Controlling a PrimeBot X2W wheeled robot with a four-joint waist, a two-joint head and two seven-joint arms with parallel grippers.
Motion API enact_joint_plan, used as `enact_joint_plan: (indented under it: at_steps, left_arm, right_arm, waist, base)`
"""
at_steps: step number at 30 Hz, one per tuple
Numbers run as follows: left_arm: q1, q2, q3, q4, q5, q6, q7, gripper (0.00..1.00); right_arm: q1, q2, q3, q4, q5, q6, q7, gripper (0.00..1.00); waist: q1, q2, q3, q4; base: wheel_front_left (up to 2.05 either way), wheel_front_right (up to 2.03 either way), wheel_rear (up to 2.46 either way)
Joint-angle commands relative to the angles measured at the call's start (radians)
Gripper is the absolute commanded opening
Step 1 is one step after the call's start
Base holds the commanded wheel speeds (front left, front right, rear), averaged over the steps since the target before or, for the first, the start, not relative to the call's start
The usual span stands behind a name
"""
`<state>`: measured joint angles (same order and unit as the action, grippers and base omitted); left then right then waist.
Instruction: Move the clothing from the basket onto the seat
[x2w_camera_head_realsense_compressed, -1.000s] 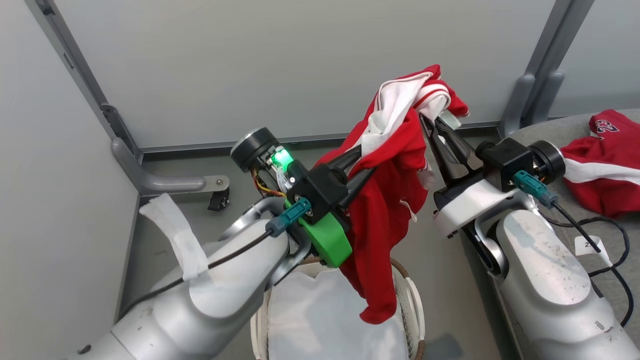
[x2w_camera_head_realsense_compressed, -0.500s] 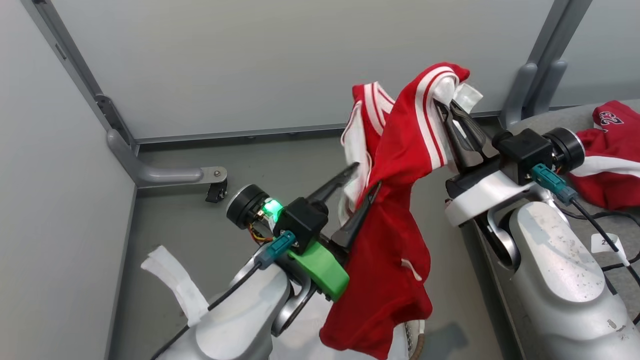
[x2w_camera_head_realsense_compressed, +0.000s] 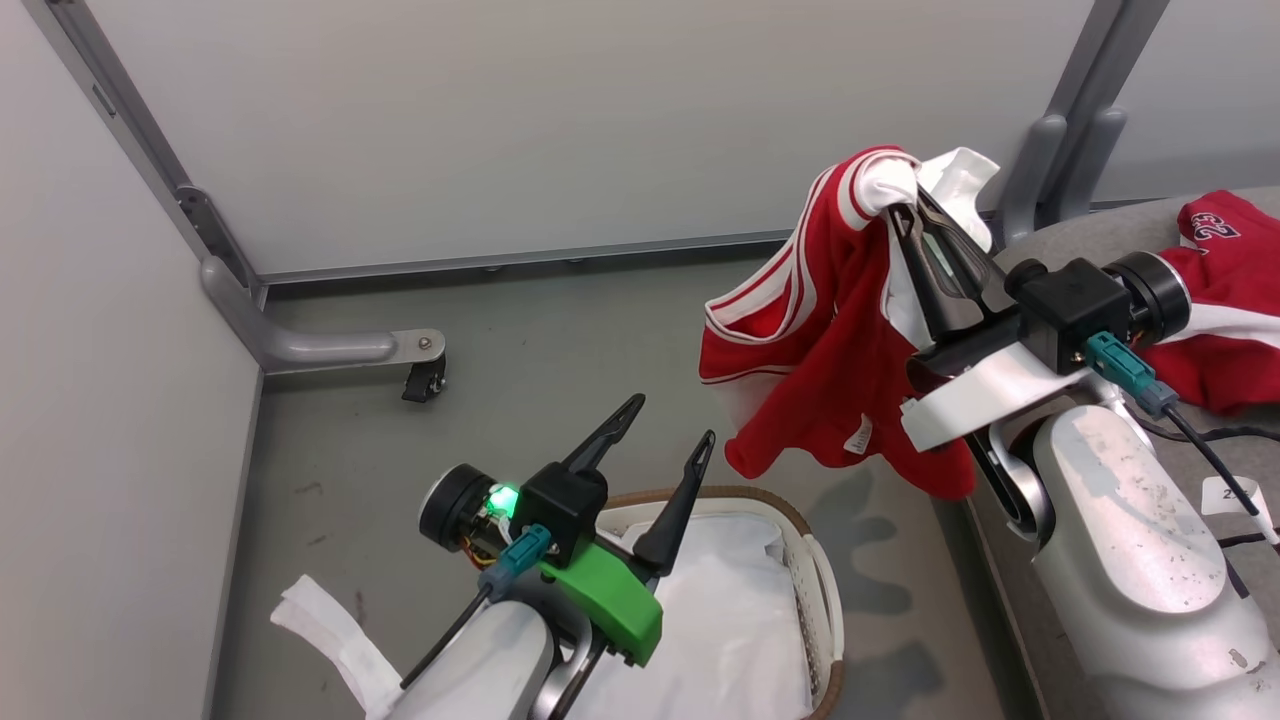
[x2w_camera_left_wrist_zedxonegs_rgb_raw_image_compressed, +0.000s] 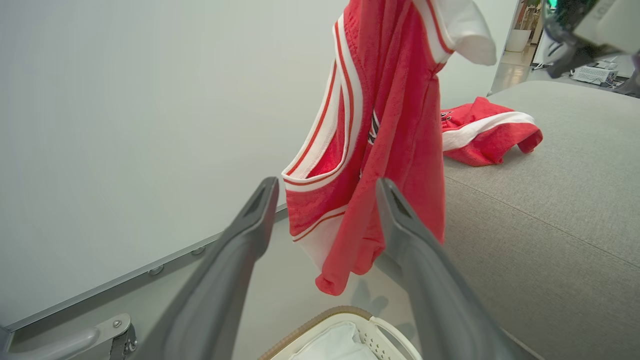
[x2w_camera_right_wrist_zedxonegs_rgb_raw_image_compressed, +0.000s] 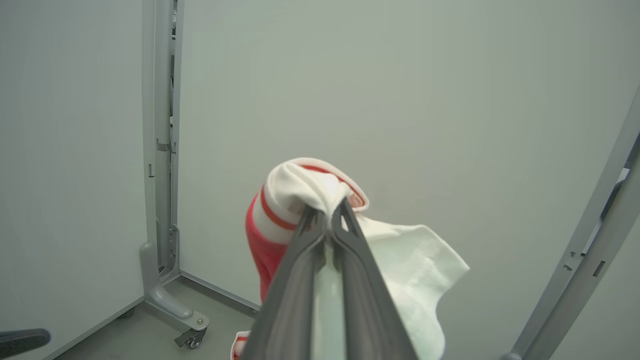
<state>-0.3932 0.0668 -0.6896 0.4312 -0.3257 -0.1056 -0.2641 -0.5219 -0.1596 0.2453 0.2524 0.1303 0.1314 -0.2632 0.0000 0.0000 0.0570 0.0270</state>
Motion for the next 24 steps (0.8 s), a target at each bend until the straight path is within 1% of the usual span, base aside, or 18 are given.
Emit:
enact_joint_plan:
  at_steps: [1,6,9,17,24]
  left_arm:
    - [0.020,-0.005,0.011,0.003,0.007,-0.004,0.000,1.00]
    - [0.046,-0.010,0.045,-0.001,0.030,-0.010,0.000,1.00]
    - [0.055,-0.013,0.062,-0.007,0.040,-0.013,0.000,1.00]
    - [0.067,-0.015,0.092,-0.017,0.063,-0.019,0.000,1.00]
    - [0.064,-0.015,0.083,-0.035,0.061,-0.023,0.000,1.00]
  right_arm:
    - [0.013,-0.005,-0.005,-0.007,-0.008,-0.001,-0.002,0.00]
    - [0.016,-0.001,-0.021,-0.011,-0.011,-0.001,-0.002,0.00]
    - [0.008,0.002,-0.028,-0.014,-0.013,-0.001,-0.002,0.00]
    - [-0.024,-0.005,-0.019,-0.030,-0.019,-0.001,-0.002,0.00]
    - [-0.043,-0.015,-0.004,-0.036,-0.021,-0.001,-0.003,0.00]
  waist:
    - [0.0000,0.0000,0.002,-0.003]
    - [0.0000,0.0000,0.006,-0.027]
    - [0.0000,0.0000,0.010,-0.056]
    - [0.0000,0.0000,0.029,-0.186]
    - [0.0000,0.0000,0.047,-0.303]
  base:
    - [0.00,0.00,0.00]
    - [0.00,0.00,0.00]
    - [0.00,0.00,0.00]
    - [0.00,0.00,0.00]
    - [0.00,0.00,0.00]
